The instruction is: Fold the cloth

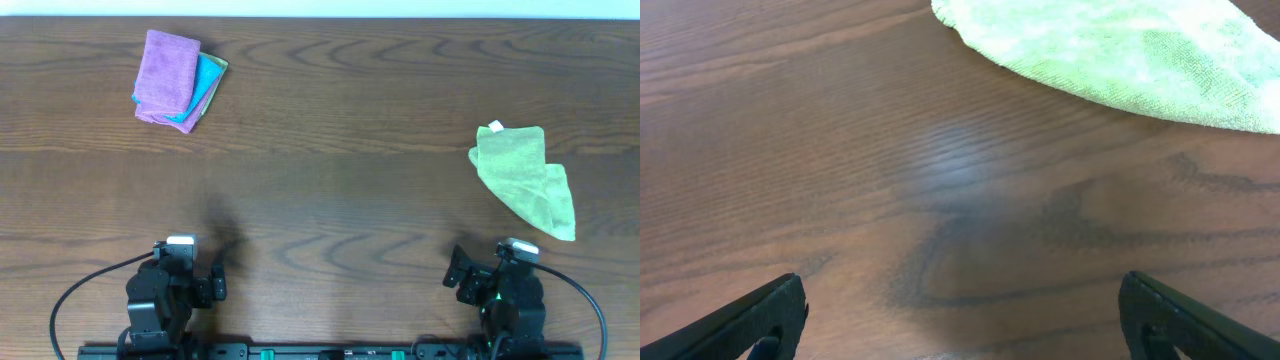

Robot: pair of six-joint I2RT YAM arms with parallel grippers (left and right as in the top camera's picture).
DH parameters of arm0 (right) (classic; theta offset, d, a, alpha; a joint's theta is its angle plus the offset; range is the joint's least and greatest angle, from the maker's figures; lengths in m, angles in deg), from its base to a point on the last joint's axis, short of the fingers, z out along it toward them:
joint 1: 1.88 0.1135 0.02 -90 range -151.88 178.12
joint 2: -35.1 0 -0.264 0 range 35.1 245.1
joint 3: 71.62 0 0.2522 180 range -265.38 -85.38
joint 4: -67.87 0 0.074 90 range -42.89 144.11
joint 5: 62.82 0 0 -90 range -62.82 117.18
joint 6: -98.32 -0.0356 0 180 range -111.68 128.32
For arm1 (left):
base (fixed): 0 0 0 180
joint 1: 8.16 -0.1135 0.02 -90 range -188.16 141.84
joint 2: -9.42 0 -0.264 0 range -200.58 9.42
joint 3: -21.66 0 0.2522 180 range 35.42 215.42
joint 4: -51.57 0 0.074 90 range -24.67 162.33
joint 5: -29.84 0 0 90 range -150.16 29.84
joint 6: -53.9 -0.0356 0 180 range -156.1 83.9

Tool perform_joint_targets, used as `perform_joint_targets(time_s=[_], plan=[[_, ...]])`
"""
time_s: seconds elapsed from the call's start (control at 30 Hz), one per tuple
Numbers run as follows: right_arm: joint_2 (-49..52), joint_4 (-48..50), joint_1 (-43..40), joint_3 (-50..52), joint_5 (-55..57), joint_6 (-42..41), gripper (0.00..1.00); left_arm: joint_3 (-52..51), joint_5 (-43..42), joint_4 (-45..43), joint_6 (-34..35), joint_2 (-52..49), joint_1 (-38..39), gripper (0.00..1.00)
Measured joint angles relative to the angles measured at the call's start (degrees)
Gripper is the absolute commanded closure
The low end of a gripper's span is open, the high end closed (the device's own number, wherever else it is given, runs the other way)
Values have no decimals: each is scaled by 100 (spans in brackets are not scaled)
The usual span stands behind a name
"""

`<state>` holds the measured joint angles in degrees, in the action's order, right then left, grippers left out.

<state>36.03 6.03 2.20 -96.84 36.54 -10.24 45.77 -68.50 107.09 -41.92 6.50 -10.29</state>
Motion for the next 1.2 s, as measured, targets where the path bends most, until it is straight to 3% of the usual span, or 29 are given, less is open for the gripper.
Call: perform_joint_targets(time_s=[0.83,1.0,1.2], plan=[[70,269,-35,-7,4,24,1,0,0,-2,2,0,0,5],[1034,424,-411,-555,-4,20,0,0,0,0,2,4,0,5],[2997,205,-911,-2315,2,20,1,-2,2,-4,2,4,0,5]])
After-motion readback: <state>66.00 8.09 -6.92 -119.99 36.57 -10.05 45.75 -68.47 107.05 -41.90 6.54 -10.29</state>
